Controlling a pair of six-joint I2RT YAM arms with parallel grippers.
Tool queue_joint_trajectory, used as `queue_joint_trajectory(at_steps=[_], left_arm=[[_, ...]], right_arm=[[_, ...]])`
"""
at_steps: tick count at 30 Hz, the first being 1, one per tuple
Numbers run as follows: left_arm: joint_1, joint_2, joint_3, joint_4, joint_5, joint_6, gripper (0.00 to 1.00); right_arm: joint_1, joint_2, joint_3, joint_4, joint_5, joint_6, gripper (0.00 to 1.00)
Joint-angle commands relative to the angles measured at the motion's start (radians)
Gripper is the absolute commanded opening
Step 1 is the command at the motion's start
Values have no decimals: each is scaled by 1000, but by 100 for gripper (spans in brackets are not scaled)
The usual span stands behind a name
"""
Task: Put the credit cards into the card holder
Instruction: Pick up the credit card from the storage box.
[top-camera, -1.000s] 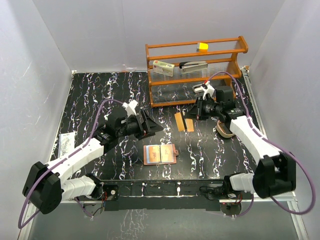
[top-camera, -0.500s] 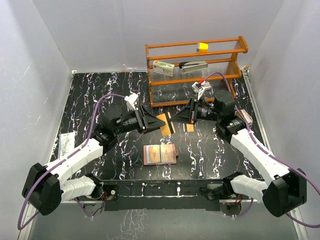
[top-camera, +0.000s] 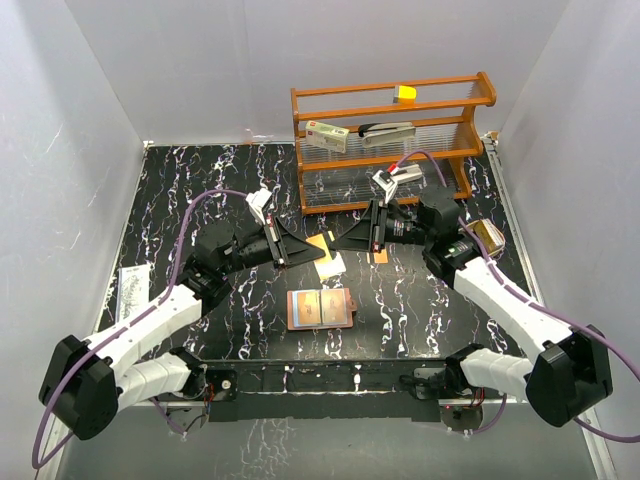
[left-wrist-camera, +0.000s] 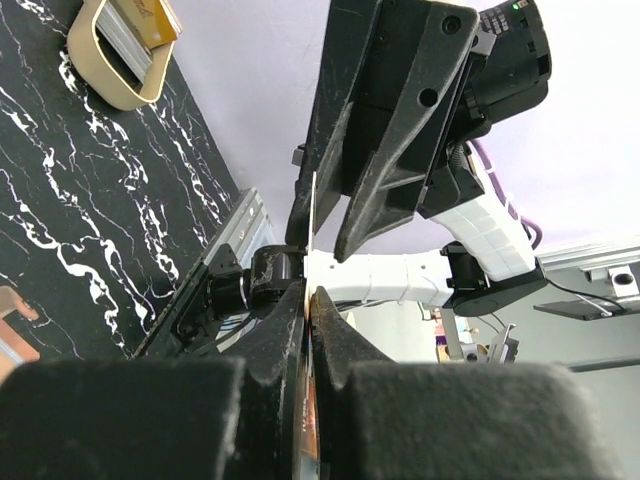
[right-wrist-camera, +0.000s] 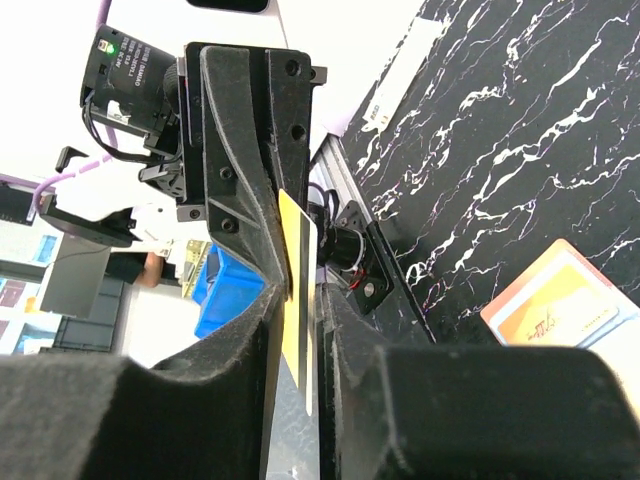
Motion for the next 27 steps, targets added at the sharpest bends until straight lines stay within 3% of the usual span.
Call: queue_joint_trajectory(at_steps=[1,2,6,8,11,12,13,16,19,24,27], left_arm=[[3,11,-4,60,50,22,0],[3,12,-3,62,52,25,0],[3,10,4,28,51,56,0],[3,8,8,2,46,76,2],[3,0,53,-191,-24,186,41],[2,-3,65,-268,-66,210,49],[2,-4,73,-325,-109,251,51],[3,37,110,-482,-212,324,52],[3,146,200,-602,-253,402,47],[2,353,363,-694,-285,490,34],[0,467,445,-694,-295,512,33]], right_arm=[[20,0,1,127,-33,51,21],[22,3,0,138,-35,58,21],[28,14,4,147,-38,60,0],[28,23,4,147,-43,48,0],[22,23,26,42,24,-65,0],[12,24,51,-58,78,-148,0],[0,29,82,-165,152,-220,0],[-41,56,171,-391,372,-410,0],[-129,109,198,-504,528,-507,0],[-305,249,255,-614,520,-611,0],[-366,341,312,-693,517,-666,0]])
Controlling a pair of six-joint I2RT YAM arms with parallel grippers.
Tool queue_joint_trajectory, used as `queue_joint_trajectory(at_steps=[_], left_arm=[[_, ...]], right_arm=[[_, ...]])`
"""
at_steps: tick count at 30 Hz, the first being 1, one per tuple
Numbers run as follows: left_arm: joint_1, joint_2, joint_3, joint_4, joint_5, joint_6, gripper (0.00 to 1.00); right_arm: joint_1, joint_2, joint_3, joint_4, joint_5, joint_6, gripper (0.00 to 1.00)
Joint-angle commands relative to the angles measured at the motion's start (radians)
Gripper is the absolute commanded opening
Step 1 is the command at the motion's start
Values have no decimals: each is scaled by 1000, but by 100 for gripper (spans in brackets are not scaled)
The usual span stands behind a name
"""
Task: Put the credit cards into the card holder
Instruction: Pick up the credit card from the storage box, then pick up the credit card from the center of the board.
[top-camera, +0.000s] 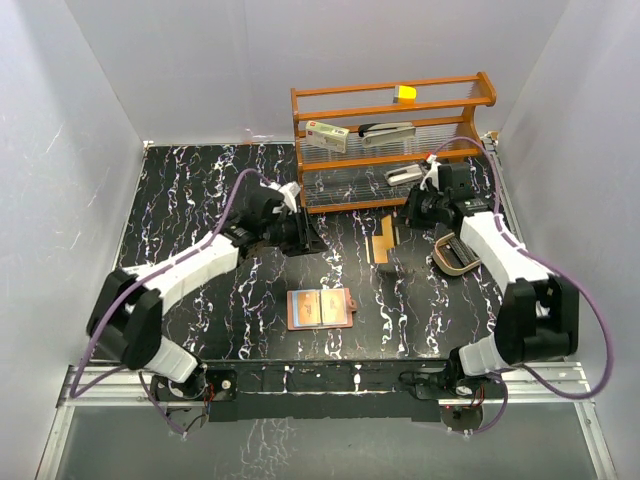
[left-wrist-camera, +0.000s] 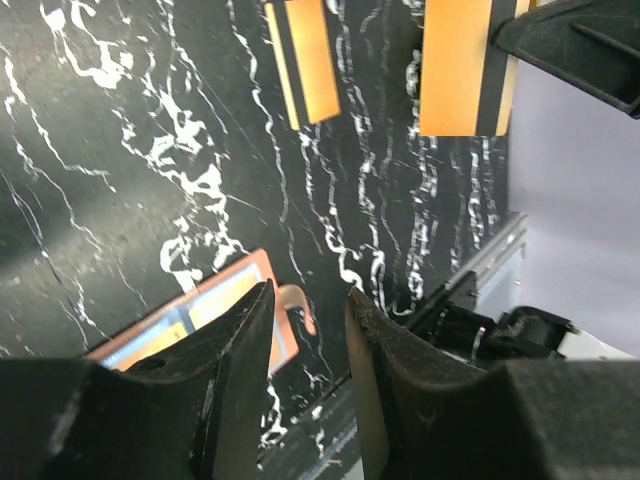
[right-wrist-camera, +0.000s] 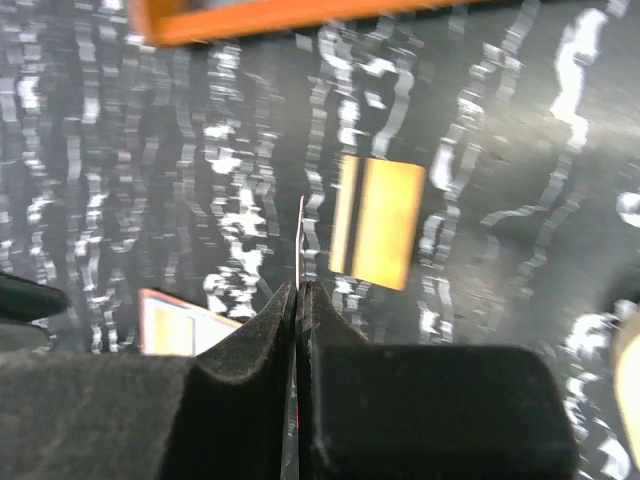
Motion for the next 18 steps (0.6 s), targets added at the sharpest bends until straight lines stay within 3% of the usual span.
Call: queue_joint_trajectory(at_steps=[1,12,18], left_arm=[[-5,135,143,-89,-41,88,35],[-8,449,253,102,71,42,45],[-14,547,289,140,94,31,47]], right_arm=[[-80,111,114,-189,48,-160,0],[-129,338,140,-204,112,-219,0],[-126,481,171,-216,57,-257,0]])
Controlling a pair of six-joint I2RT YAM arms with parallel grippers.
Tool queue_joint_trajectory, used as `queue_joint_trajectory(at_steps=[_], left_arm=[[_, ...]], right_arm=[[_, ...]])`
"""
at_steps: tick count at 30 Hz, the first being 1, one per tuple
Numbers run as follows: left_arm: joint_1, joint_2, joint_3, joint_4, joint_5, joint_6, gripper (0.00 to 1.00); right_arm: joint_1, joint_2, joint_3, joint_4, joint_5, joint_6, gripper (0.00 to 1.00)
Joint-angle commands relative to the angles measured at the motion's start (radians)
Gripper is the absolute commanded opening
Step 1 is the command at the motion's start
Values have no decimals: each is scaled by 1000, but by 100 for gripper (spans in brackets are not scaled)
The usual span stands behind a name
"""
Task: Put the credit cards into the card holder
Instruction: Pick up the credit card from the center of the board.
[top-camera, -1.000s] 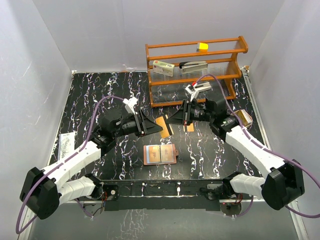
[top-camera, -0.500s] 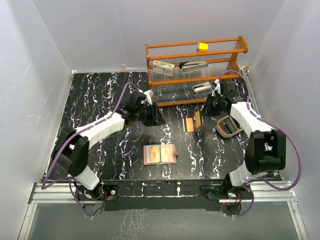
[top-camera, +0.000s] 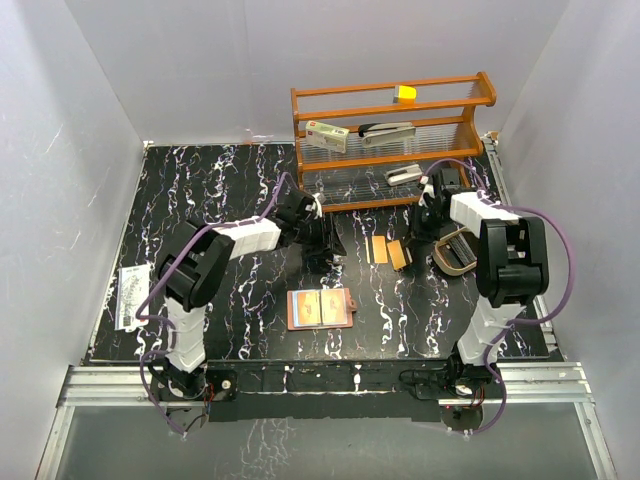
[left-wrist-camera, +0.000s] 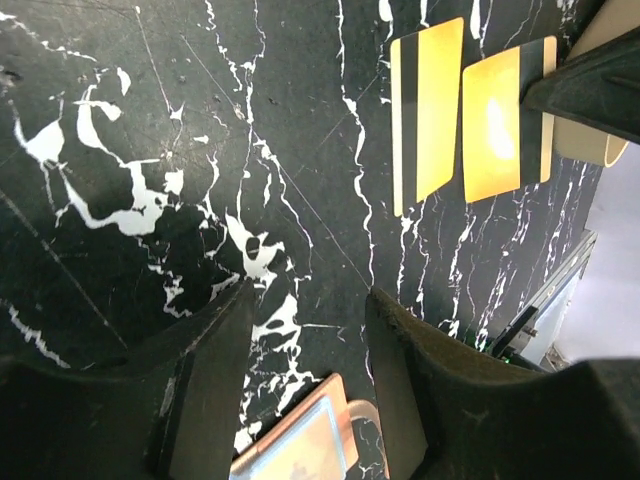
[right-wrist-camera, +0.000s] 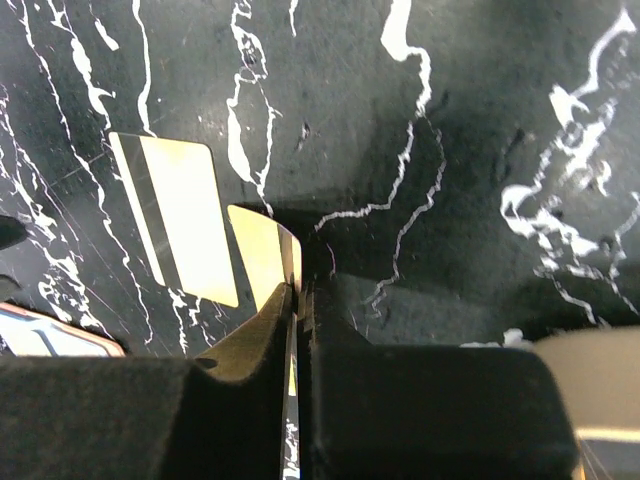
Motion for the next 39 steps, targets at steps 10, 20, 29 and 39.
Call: queue_joint_trajectory(at_steps=[10,20,29,39], left_arm=[[-14,100,70,105,65,-45,47],[-14,135,47,109,64,-48,47],[-15,139,25,107,62,-35,47],[-14,159,47,68,43,6,48]], right_arm=[[66,85,3,47,-126,-72,0],[105,102,-59,127,-237,-38,0],[106,132,-91,225,-330,10,0],[113,115,-68,196,-452,-62,0]])
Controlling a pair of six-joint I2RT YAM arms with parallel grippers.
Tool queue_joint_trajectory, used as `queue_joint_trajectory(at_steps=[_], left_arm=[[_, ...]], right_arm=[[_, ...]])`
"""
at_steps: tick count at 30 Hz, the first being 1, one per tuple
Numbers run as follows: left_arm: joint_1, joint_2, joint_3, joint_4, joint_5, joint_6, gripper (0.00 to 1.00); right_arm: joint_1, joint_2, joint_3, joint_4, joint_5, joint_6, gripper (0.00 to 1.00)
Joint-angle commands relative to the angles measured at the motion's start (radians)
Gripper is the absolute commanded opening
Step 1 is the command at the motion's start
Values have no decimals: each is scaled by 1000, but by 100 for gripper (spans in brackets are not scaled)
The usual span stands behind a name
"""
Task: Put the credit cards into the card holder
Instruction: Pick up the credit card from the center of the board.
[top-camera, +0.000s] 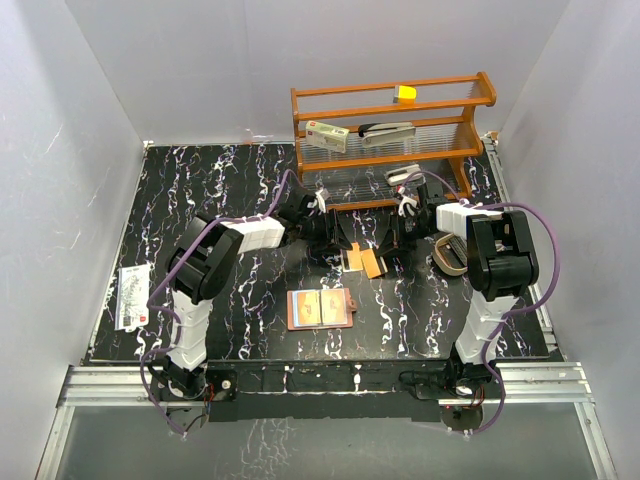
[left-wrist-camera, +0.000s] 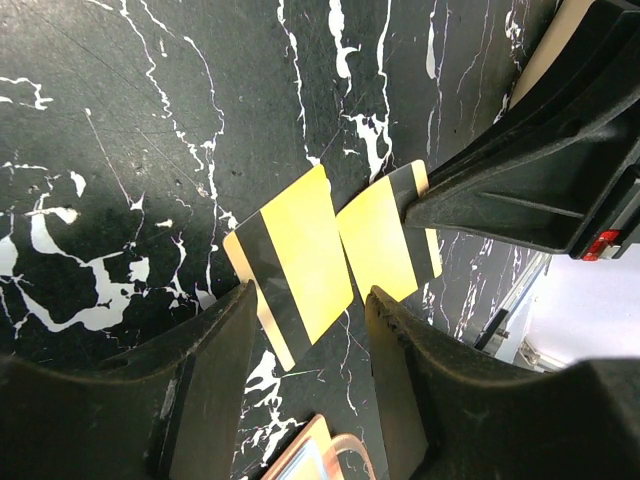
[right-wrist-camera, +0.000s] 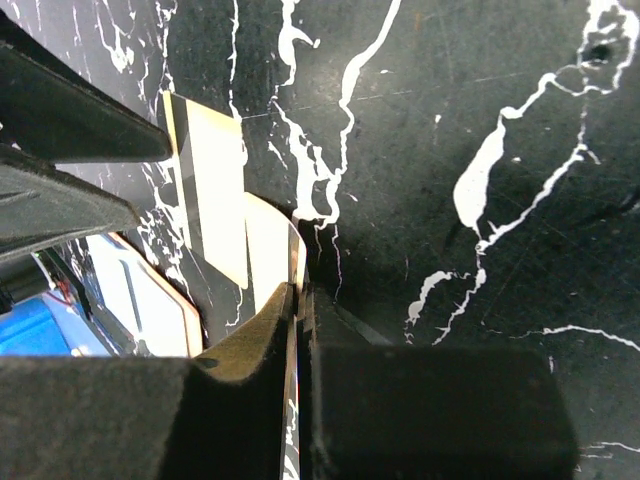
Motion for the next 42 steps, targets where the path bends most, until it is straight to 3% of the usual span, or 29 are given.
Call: queue_joint_trajectory(at_steps=[1,19,42], left_arm=[[-20,50,0,-65,-33,49,48],[-21,20,-9,-116,-23,120,52],[-21,37,19,-206,-73,214,57]], right_arm=[[42,29,14,1,-102,-60,0],[40,-49,-51,181,-188,53,0],[-19,19,2,53,-193,-47,0]])
